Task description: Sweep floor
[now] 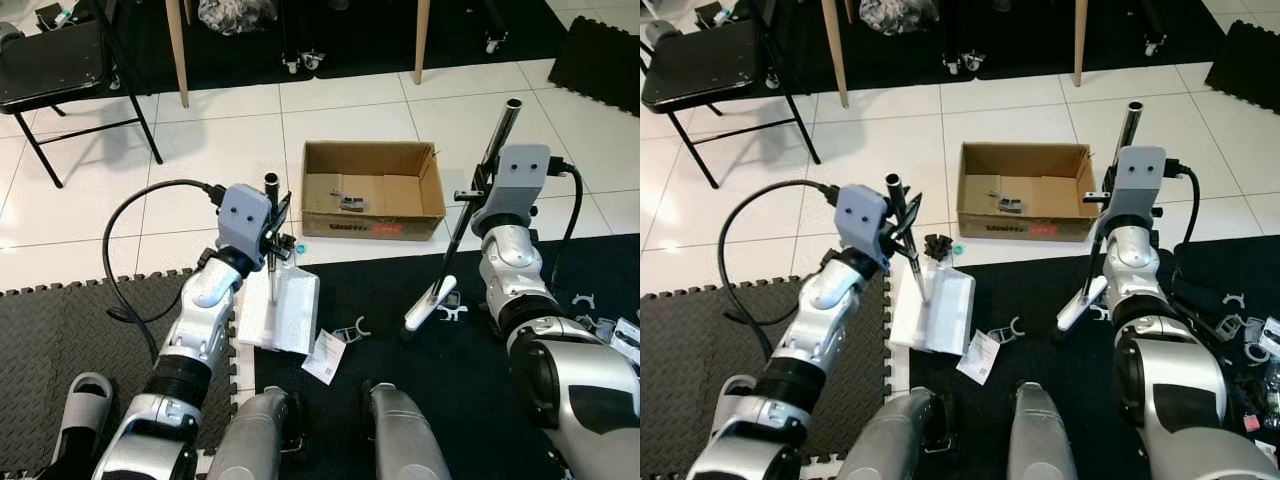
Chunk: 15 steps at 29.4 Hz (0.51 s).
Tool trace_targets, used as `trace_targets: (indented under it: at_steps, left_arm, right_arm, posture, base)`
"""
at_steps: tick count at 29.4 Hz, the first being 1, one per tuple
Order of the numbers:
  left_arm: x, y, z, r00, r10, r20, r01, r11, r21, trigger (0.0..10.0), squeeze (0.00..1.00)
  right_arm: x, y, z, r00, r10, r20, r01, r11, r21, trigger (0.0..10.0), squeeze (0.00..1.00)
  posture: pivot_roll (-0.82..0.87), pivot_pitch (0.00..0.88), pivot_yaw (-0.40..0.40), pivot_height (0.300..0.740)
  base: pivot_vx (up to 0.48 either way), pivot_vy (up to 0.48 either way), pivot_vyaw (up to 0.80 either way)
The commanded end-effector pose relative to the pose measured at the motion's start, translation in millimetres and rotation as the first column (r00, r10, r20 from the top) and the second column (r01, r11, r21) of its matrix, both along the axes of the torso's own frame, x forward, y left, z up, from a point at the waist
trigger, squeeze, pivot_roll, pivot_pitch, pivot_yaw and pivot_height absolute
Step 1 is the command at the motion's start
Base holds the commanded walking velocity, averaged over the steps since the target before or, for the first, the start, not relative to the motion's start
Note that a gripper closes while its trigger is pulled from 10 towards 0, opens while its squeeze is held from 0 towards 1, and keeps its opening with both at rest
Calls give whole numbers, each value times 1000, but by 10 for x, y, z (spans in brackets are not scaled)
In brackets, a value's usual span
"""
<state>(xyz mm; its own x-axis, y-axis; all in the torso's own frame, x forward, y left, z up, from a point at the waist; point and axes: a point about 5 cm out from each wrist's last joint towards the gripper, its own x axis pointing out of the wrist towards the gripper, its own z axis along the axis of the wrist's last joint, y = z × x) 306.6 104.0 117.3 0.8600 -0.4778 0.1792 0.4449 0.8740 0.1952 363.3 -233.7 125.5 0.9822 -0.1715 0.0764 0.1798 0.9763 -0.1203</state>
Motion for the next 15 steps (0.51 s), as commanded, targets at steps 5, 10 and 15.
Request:
trace_targets:
  at_steps: [5, 10, 15]
  left_arm:
    - [-48, -220, 66, 998, -50, 28, 51, 999, -20, 10000, 0]
    - [-36, -225, 62, 999, -43, 21, 43, 999, -17, 10000, 0]
    - [11, -37, 59, 1000, 11, 12, -11, 1000, 3, 10000, 0]
  right_arm:
    - [3, 43, 1, 1000, 20, 9, -20, 1000, -8, 10000, 0]
    - [-2, 41, -6, 1000, 20, 8, -20, 1000, -8, 10000, 0]
    - [-12, 26, -18, 1000, 16, 5, -16, 1000, -8, 10000, 0]
  posture:
    - [-38, 177, 43, 740]
    - [-40, 180, 44, 740]
    - [-33, 180, 43, 740]
  base:
    - [0, 0, 0]
    - [0, 0, 0]
    - [0, 0, 0]
